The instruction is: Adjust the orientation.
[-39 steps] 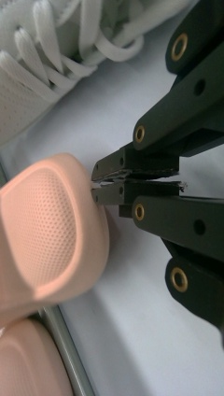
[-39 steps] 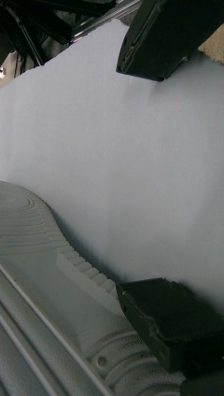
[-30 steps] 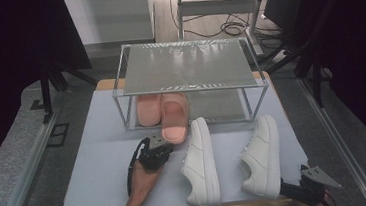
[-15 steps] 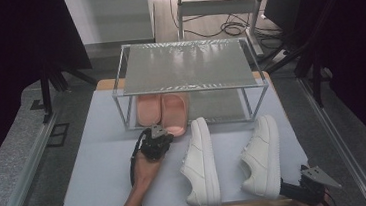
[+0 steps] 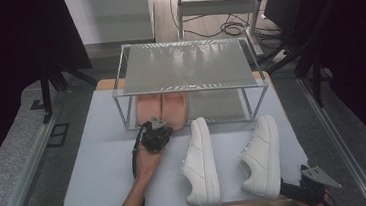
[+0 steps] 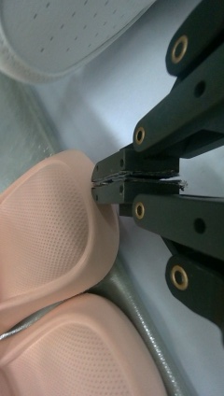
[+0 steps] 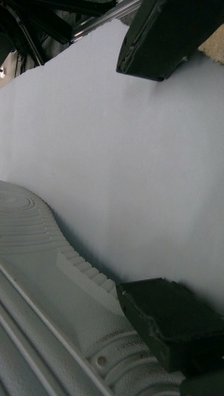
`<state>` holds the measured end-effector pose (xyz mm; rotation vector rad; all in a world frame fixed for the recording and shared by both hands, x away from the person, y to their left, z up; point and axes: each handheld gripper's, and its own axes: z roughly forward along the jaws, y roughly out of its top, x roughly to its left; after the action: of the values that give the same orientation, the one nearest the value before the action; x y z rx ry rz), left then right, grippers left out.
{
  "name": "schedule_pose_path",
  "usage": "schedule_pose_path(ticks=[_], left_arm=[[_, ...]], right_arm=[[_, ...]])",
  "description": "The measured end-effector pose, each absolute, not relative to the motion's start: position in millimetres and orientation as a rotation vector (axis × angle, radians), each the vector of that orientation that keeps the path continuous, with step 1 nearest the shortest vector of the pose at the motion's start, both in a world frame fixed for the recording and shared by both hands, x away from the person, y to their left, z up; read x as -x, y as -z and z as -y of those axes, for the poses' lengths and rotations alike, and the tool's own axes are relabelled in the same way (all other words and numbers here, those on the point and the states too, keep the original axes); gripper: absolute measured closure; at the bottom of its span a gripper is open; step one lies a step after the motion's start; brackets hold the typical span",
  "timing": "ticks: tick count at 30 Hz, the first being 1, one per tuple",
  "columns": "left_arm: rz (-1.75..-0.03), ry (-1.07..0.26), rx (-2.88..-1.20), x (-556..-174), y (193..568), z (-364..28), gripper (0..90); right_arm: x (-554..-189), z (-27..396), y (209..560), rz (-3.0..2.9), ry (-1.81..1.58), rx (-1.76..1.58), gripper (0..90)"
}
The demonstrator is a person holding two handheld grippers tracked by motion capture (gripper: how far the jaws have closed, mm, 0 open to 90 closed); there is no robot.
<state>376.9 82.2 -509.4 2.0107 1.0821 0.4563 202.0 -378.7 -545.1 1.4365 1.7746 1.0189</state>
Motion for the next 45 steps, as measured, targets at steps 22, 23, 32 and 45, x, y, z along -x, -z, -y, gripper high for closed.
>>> schedule_pose_path(ticks=[22,23,32,45], left_arm=[[-1.137,-0.452,-2.005,-400,513,-76,86.4],[-1.136,-0.450,-2.003,-398,513,-77,86.3],[-1.133,-0.441,-1.989,-389,508,-83,81.3],[-1.065,-0.433,-2.042,-369,496,-86,63.2]], right_arm=[[-202,379,545,-1.775,-1.021,-1.436,0.0],[-202,379,545,-1.775,-1.021,-1.436,0.0],[-202,379,545,-1.775,-1.020,-1.436,0.0],[-202,379,545,-1.775,-1.020,-1.436,0.0]])
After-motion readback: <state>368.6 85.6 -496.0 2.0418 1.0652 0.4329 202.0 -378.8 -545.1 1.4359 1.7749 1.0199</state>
